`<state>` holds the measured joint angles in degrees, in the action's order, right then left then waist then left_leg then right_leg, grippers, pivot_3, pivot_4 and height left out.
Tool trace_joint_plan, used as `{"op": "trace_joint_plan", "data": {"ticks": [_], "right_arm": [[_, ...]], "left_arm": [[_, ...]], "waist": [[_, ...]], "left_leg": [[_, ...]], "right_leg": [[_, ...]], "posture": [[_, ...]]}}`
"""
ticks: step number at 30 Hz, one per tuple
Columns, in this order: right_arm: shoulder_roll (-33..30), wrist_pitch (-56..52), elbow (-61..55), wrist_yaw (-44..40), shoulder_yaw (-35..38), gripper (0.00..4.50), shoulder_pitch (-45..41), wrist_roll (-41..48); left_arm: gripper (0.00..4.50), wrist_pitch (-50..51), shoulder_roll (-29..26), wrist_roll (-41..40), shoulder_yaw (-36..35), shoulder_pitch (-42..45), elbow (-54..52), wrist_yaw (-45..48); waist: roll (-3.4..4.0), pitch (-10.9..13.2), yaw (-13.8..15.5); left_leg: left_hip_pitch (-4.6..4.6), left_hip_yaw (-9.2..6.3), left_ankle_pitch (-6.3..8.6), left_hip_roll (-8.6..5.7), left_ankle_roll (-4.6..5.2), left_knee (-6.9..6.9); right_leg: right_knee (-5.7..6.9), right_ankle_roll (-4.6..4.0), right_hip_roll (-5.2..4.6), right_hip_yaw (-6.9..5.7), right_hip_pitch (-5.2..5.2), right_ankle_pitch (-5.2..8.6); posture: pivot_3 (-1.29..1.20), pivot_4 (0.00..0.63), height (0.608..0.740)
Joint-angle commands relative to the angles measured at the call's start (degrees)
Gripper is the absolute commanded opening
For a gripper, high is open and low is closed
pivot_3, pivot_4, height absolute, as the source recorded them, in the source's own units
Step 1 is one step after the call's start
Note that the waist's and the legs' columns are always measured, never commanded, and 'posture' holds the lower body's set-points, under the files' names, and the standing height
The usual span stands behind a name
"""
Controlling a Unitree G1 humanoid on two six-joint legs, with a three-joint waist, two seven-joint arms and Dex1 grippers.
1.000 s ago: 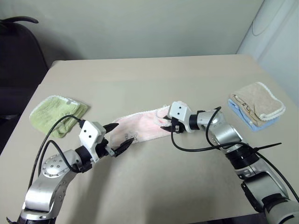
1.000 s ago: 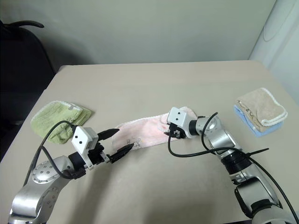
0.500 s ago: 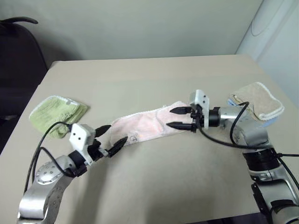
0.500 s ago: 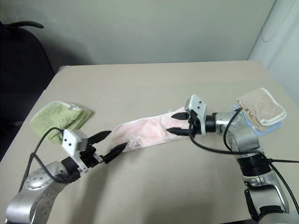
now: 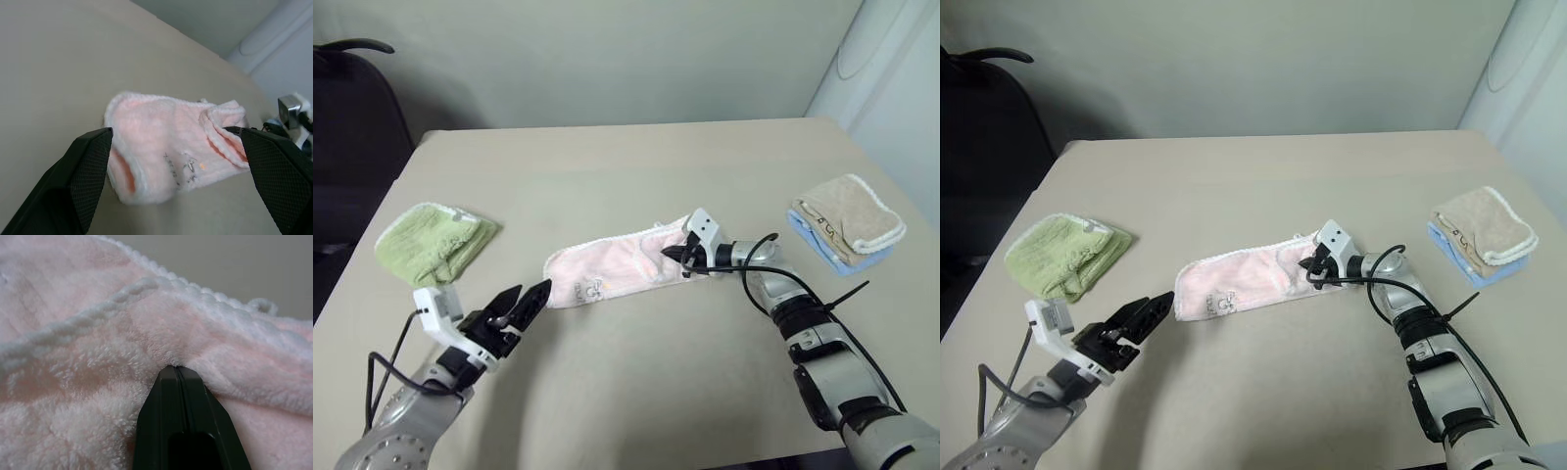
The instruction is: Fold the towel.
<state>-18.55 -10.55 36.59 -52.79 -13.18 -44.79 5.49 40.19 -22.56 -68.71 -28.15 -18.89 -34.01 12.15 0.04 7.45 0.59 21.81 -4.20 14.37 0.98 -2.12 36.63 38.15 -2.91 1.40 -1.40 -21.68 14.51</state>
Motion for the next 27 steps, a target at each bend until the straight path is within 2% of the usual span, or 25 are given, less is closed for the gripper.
{"op": "trace_joint_plan", "data": {"ticks": [1,7,13,17,21,26,27], "right_arm": [[0.24,0.48,-3.86,-1.87,3.20,0.03,-0.71,2.94],[-0.33,-0.58,-9.59,-2.31,7.93,0.03,-3.33,7.00],[0.08,-1.75,-12.95,-1.15,11.74,0.03,-5.98,10.22],[0.28,-2.47,-15.15,-0.28,12.86,0.03,-6.39,11.20],[0.51,-2.86,-16.24,0.89,13.41,0.03,-6.11,11.39],[0.12,-3.63,-18.25,1.81,13.89,0.03,-5.36,11.79],[0.06,-3.74,-18.53,1.95,14.04,0.01,-5.29,11.91]], "left_arm": [[4.50,1.54,0.68,-6.42,0.83,-3.14,-3.50,-4.57],[4.50,1.06,2.25,-16.50,4.01,-4.06,-1.91,-15.55],[4.50,1.17,2.41,-21.60,8.43,4.32,6.12,-27.84],[4.50,0.96,2.63,-23.14,9.52,10.32,12.04,-31.89],[4.50,1.93,2.31,-21.31,11.25,16.00,17.48,-32.88],[4.50,3.07,2.47,-20.83,11.74,19.56,22.07,-33.69],[4.33,2.98,2.71,-20.68,11.57,19.89,22.28,-33.83]], "waist": [[0.00,0.01,0.05],[0.07,0.05,0.08],[0.10,0.06,0.32],[0.16,0.07,0.71],[0.28,0.10,1.26],[0.36,0.10,1.47],[0.36,0.10,1.47]], "left_leg": [[0.00,0.00,0.09,0.00,0.16,0.01],[0.05,0.00,-0.10,0.00,-0.17,0.02],[0.05,-0.01,-0.16,0.00,-0.27,0.00],[0.01,-0.01,-0.24,-0.02,-0.33,0.00],[-0.11,-0.07,-0.34,-0.06,-0.33,-0.01],[-0.48,-0.12,-0.36,-0.10,-0.30,-0.05],[-0.54,-0.12,-0.36,-0.11,-0.30,-0.08]], "right_leg": [[0.01,0.00,0.00,0.00,0.00,0.00],[0.00,-0.02,0.00,-0.01,-0.03,0.01],[0.00,-0.03,0.00,-0.03,-0.02,0.02],[0.04,-0.03,0.00,-0.04,0.03,0.01],[0.05,-0.03,0.00,-0.04,0.16,0.01],[0.03,-0.04,0.00,-0.04,0.59,0.01],[0.01,-0.04,0.00,-0.03,0.64,0.02]], "posture": [[0.00,0.150,0.740],[0.00,0.150,0.740],[0.00,0.150,0.740],[0.00,0.150,0.740],[0.00,0.150,0.740],[0.00,0.150,0.740],[0.00,0.150,0.740]]}}
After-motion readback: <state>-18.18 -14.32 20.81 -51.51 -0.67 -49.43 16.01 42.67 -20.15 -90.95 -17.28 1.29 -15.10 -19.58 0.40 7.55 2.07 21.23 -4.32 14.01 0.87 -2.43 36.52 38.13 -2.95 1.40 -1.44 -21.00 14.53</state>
